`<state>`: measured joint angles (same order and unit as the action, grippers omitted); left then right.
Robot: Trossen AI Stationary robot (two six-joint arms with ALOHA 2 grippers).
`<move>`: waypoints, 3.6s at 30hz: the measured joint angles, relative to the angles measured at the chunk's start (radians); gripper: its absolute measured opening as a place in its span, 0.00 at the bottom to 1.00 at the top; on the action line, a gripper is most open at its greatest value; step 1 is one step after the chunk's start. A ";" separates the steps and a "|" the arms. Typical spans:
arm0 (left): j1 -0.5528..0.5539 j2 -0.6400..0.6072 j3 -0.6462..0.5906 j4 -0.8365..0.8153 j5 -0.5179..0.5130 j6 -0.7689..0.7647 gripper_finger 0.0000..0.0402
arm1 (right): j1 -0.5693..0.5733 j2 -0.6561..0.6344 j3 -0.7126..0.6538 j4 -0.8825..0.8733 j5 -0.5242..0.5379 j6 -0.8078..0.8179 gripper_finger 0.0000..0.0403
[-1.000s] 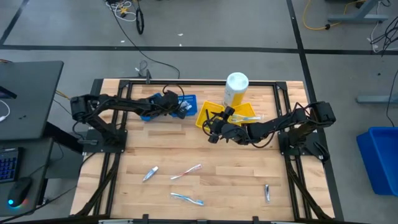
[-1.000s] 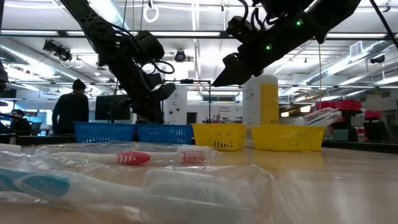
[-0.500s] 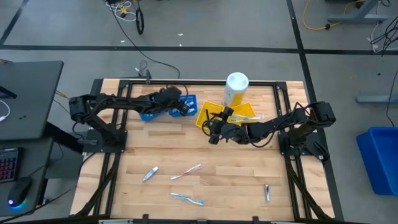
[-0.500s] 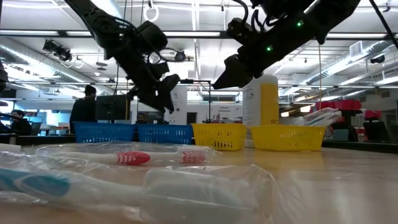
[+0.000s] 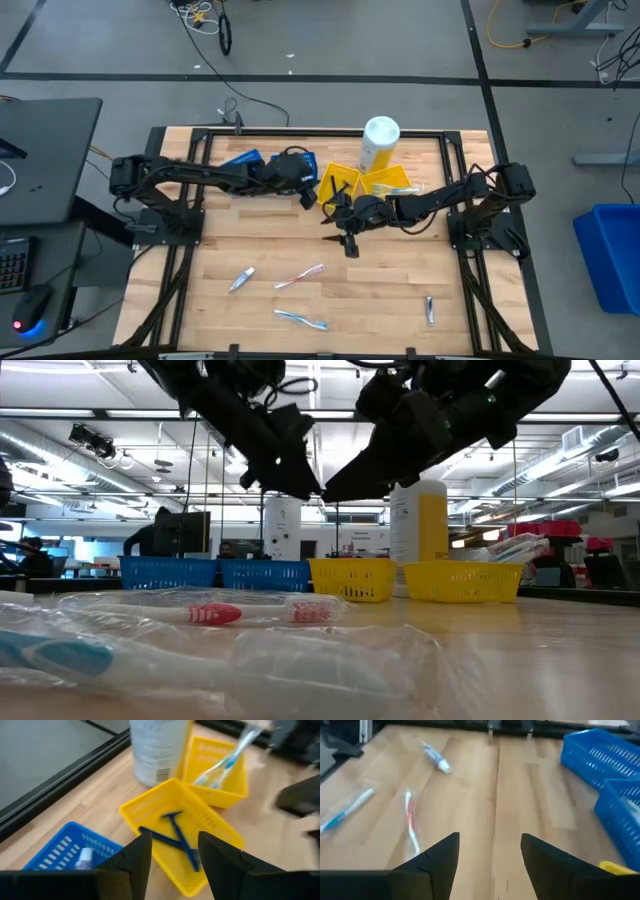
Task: Pick & Place Travel size toiletries
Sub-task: Put the red toothbrush into the right yellow bin
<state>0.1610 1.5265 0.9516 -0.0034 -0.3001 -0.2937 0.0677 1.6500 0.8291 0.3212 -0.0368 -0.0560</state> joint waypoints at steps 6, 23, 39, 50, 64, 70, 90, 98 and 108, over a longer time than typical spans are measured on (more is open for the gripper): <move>-0.051 -0.082 0.080 -0.219 -0.015 -0.034 0.40 | 0.027 0.064 0.000 0.054 0.000 0.050 0.56; -0.165 -0.441 0.092 -0.375 -0.215 -0.057 0.35 | 0.158 0.331 0.058 0.327 -0.087 0.094 0.71; -0.197 -0.461 0.091 -0.394 -0.212 -0.065 0.35 | 0.176 0.423 0.154 0.103 -0.031 0.046 0.56; -0.197 -0.461 0.091 -0.401 -0.227 -0.064 0.35 | 0.174 0.424 0.154 0.085 -0.023 0.037 0.31; -0.196 -0.461 0.090 -0.510 -0.276 -0.051 0.35 | 0.173 0.356 0.148 0.002 0.013 -0.020 0.25; -0.196 -0.462 0.090 -0.529 -0.292 -0.068 0.35 | 0.155 0.233 0.148 -0.235 0.049 0.023 0.24; -0.196 -0.426 0.090 -0.540 -0.317 -0.057 0.35 | 0.109 -0.479 0.150 -1.314 0.126 0.218 0.24; -0.196 -0.408 0.091 -0.522 -0.336 -0.058 0.35 | 0.048 -0.643 0.150 -1.536 0.251 0.291 0.24; -0.194 -0.400 0.090 -0.517 -0.346 -0.058 0.35 | -0.128 -0.675 0.150 -1.539 0.333 0.150 0.24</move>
<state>-0.0334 1.1263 1.0416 -0.5202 -0.6464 -0.3515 -0.0603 0.9753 0.9791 -1.2181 0.2965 0.0940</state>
